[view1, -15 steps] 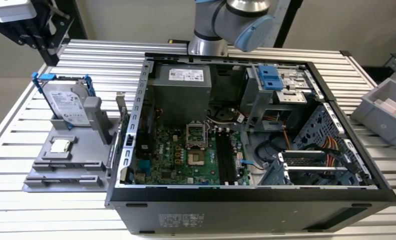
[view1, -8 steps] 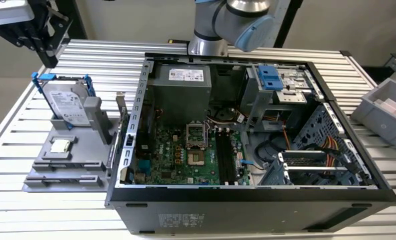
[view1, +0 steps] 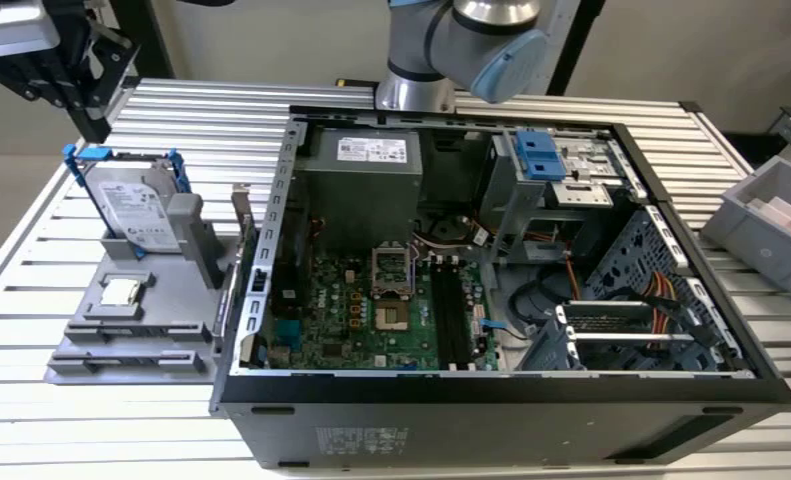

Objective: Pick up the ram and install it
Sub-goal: 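Reach for the ram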

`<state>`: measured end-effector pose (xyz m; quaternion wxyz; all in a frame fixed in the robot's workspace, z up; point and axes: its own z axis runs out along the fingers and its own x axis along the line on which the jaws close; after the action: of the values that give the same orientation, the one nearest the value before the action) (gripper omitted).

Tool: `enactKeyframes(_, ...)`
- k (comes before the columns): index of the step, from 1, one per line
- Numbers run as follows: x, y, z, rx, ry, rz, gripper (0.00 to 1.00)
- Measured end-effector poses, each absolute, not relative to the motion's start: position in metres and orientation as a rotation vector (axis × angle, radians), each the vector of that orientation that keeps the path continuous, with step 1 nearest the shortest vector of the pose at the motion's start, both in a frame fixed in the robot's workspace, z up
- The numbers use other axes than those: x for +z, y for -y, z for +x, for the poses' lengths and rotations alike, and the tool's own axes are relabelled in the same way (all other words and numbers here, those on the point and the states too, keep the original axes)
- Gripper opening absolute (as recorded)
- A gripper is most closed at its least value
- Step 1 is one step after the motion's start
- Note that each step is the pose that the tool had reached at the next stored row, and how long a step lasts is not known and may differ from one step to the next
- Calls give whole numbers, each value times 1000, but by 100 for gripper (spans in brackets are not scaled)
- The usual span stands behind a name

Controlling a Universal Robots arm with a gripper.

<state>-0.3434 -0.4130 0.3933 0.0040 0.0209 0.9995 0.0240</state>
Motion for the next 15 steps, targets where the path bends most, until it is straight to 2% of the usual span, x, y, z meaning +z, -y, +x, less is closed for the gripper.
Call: enactKeyframes(15,393,425,-344,75,-3132,65,0)
